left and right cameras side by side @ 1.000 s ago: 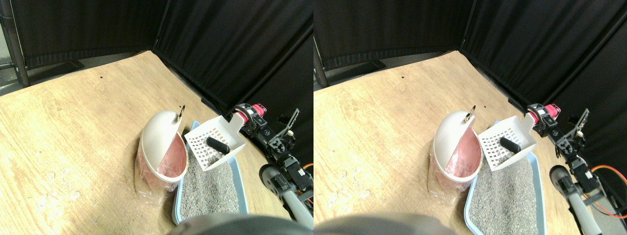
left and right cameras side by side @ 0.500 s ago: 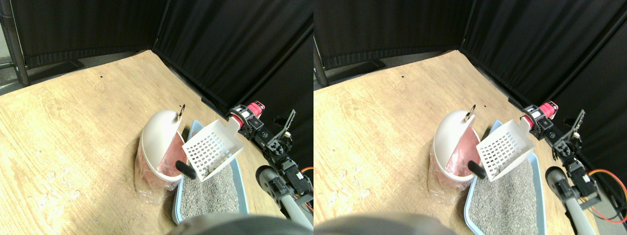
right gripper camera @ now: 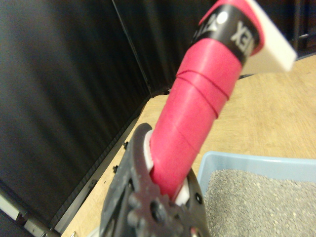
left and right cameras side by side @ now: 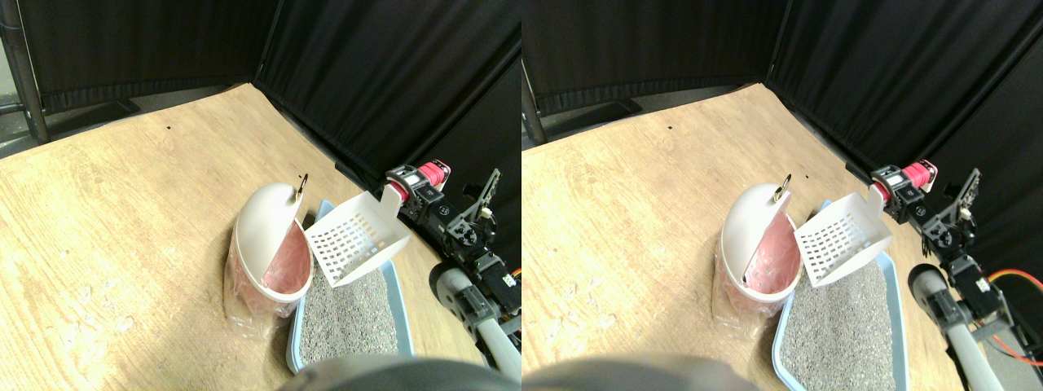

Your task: Scoop (unimanual)

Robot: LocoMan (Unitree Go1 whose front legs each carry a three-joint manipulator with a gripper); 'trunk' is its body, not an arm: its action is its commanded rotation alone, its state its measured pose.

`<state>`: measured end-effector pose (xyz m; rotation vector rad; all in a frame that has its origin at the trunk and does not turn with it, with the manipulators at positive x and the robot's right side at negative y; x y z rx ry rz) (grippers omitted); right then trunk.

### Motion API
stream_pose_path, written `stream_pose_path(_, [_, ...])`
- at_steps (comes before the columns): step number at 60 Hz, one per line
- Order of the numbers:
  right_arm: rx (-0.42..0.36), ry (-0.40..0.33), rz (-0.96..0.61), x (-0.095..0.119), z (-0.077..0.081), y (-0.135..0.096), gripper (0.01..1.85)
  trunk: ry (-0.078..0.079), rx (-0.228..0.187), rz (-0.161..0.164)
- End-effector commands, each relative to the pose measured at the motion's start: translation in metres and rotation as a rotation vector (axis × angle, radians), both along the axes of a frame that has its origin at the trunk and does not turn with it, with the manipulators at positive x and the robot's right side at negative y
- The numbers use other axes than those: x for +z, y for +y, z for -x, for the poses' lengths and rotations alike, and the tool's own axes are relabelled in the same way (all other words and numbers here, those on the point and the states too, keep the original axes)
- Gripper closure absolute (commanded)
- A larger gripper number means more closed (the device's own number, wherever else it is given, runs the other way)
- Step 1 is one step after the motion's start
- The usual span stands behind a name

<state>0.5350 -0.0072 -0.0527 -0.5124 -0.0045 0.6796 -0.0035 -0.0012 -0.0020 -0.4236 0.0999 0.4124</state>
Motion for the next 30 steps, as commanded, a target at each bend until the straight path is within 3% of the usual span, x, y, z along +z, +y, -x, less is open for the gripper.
stream_pose_path(1, [0.034, -0.027, -0.072, 0.004, -0.001, 0.000, 1.74, -0.026, 0.073, 0.069])
stream_pose_path(13, [0.015, 0.012, -0.209, 0.001, 0.001, -0.021, 1.74, -0.033, 0.030, 0.030])
stream_pose_path(30, [-0.141, 0.010, -0.423, -0.001, 0.009, -0.066, 1.74, -0.035, -0.052, -0.023])
